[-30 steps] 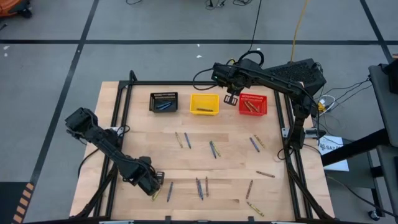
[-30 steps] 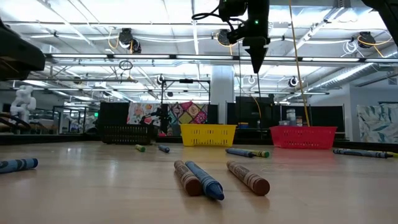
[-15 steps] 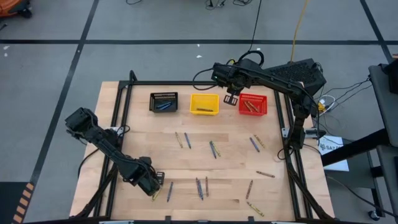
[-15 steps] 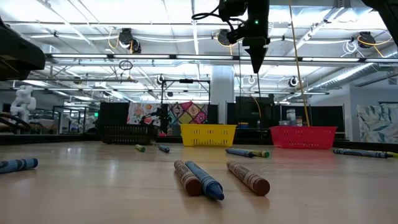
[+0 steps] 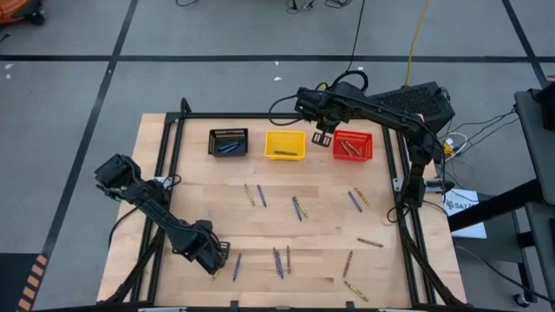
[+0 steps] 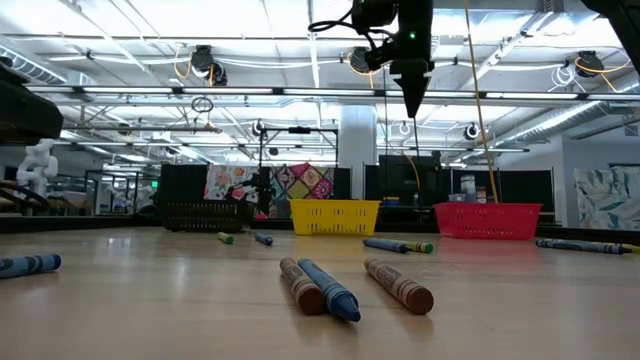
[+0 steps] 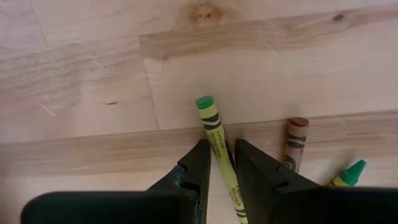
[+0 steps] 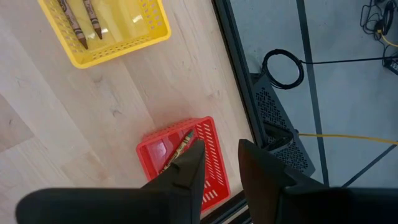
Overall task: Sort crayons
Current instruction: Put the green crayon into the red bin
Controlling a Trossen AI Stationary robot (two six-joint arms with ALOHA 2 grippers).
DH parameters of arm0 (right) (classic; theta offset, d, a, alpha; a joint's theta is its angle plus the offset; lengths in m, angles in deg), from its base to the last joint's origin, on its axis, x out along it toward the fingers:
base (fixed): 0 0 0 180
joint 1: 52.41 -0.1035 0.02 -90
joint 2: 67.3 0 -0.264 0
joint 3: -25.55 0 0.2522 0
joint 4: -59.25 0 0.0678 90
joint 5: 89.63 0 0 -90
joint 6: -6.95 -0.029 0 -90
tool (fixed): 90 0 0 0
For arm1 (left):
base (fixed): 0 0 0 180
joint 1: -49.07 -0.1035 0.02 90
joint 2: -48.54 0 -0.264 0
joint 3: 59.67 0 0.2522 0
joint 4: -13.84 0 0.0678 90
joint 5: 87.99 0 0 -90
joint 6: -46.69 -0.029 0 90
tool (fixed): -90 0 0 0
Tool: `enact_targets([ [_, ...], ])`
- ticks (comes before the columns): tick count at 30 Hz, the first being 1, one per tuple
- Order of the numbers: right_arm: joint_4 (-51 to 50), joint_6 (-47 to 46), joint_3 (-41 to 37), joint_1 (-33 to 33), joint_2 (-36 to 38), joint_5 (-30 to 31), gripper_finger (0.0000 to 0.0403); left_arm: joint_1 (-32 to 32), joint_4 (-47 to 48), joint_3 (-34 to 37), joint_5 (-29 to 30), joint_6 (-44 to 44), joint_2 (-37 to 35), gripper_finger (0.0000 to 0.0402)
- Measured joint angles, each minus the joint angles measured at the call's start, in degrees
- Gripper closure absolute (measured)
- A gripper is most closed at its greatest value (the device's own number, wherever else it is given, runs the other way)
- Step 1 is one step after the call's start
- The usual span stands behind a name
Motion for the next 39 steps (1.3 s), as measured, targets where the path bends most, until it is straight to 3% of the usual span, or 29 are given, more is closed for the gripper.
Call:
enact_targets([
  [4,0.0,0.0,0.0,0.0,0.0,0.0,0.0318,0.0,0.1,0.0,0.0,-2.2,0.1,0.0340],
  [10,0.0,0.3,0.0,0.0,0.0,0.0,0.0318,0.0,0.3,0.1,0.1,-4.9,0.1,0.0392],
  [30,0.0,-2.0,0.0,0.0,0.0,0.0,0.0318,0.1,1.6,-1.2,2.8,-17.4,0.4,0.0393],
  [39,-0.1,-3.2,0.0,0.0,0.0,0.0,0.0318,-1.6,5.4,-3.5,9.4,-22.8,-0.4,0.0393],
])
